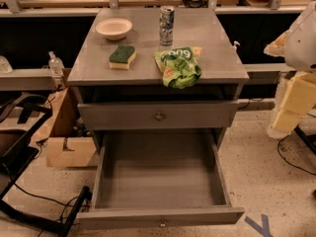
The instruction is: Close middle drawer
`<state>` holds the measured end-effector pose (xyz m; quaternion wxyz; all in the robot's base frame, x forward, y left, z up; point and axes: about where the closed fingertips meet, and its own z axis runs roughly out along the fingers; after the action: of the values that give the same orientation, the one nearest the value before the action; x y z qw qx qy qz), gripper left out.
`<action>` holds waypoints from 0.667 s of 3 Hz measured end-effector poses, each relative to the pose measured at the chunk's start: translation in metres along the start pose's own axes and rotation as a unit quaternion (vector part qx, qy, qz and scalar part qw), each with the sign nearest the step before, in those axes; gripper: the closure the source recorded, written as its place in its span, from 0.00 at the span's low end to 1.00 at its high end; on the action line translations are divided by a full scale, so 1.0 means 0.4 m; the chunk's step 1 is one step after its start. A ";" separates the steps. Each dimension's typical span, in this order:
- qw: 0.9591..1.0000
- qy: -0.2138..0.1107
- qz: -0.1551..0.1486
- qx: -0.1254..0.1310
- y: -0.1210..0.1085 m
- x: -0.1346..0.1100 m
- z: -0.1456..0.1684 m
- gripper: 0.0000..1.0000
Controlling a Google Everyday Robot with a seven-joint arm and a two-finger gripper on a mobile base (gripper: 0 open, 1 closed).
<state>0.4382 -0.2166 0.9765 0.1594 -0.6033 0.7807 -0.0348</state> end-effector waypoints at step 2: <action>1.000 -0.004 0.010 0.003 0.007 0.015 0.014 0.00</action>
Offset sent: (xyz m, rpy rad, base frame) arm -0.0058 -0.0120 -0.0244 0.0288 0.0085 -0.0444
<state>0.4359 -0.2207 0.9691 0.1645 -0.5954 0.7857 -0.0334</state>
